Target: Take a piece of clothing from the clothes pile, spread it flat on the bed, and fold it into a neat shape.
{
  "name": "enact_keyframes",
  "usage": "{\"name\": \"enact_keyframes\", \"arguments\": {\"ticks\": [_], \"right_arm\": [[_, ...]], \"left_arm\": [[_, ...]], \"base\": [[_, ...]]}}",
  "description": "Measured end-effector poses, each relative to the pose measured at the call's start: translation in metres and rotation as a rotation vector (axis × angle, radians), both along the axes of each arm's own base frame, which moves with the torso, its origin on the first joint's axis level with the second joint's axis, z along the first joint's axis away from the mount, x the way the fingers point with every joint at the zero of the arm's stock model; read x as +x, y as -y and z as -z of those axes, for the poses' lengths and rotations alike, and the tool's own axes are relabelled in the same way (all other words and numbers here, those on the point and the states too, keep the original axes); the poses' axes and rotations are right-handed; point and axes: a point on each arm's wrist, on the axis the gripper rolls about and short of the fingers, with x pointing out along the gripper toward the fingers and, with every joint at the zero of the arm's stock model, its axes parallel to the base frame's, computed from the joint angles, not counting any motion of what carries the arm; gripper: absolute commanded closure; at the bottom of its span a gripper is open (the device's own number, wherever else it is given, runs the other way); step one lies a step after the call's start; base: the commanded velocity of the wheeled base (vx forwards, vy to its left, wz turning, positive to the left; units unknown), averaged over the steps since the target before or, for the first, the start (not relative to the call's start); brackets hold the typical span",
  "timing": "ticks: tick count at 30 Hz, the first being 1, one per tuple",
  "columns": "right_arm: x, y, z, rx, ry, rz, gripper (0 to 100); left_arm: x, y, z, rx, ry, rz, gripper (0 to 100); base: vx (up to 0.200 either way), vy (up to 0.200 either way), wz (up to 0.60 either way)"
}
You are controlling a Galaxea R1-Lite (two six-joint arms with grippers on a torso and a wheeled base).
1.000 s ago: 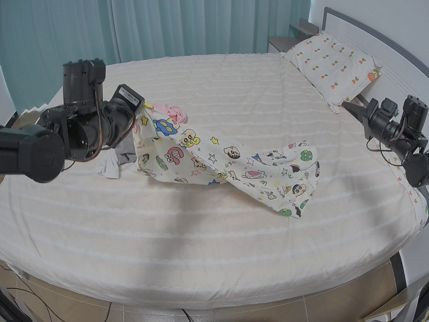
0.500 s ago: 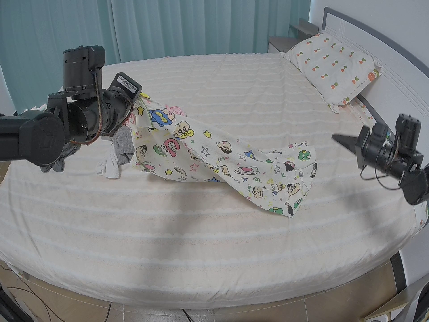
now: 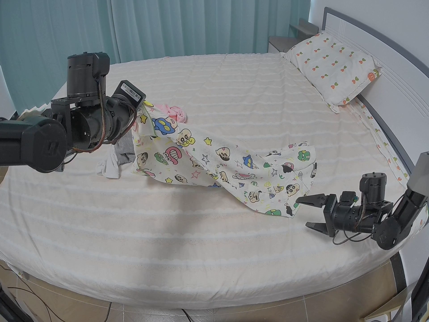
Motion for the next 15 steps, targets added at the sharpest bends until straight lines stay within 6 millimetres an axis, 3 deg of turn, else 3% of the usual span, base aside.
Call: {"name": "enact_keyframes", "arguments": {"ticks": [8,15], "right_arm": [[0.031,-0.028,0.024,-0.035,0.025,0.06,0],[0.054,-0.029,0.041,-0.083,-0.021,0.083,0]], "left_arm": [[-0.003,-0.001,0.0,0.001,-0.003,-0.001,100],[-0.007,-0.003,0.0,0.001,-0.003,0.0,100]], "base": [[0.0,0.0,0.0],[0.0,0.0,0.0]]}}
